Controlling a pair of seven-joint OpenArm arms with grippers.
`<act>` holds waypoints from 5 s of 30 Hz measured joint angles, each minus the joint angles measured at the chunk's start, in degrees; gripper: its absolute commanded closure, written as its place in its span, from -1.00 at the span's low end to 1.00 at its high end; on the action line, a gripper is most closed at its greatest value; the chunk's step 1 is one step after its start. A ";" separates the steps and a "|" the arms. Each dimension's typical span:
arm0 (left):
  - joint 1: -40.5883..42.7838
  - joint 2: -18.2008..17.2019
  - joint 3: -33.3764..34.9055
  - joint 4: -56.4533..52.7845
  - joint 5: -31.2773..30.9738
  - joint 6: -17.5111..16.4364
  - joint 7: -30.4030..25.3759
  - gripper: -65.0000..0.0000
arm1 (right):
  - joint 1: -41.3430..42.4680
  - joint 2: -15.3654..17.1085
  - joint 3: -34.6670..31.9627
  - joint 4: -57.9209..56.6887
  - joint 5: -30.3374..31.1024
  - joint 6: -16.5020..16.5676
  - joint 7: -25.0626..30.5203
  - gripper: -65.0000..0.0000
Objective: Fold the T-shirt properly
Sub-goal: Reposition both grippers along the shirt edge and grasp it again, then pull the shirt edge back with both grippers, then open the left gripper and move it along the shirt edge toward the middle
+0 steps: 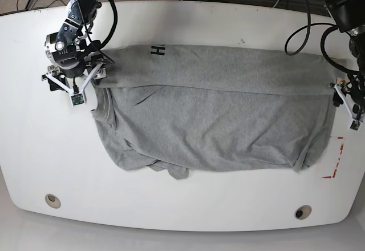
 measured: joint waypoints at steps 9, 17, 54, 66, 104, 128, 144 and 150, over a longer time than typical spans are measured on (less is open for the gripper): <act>1.33 0.13 -5.79 5.51 0.61 0.37 4.87 -0.15 | -2.36 -4.17 3.06 1.70 3.93 0.24 0.15 -0.49; 4.85 3.34 -13.18 8.26 -0.42 0.13 5.03 -0.15 | -5.64 -4.63 8.59 1.68 10.88 0.04 -0.07 -0.49; 8.11 6.86 -16.70 0.92 0.22 0.15 0.28 -0.15 | -4.04 -4.04 11.17 -12.98 16.72 0.02 6.99 -0.48; 8.76 7.82 -12.31 -3.58 0.00 0.31 0.20 -0.15 | -4.20 -4.02 11.04 -13.07 17.05 0.02 7.43 -0.48; 21.57 8.50 -9.35 0.17 -3.48 0.76 -11.78 0.92 | -9.09 -1.07 10.84 -10.78 17.92 0.46 6.58 0.88; 38.16 12.70 -13.16 14.01 -1.60 -0.02 -8.11 0.91 | -21.94 0.76 10.84 -2.58 17.05 0.46 5.46 0.87; 35.36 12.50 -13.31 14.08 0.20 0.28 -5.97 -0.01 | -21.81 1.42 11.04 -0.74 15.54 -0.11 3.85 -0.63; 31.91 12.52 -13.27 14.05 0.13 0.35 -2.29 -0.04 | -21.62 1.42 10.97 2.21 15.61 0.02 3.76 -0.63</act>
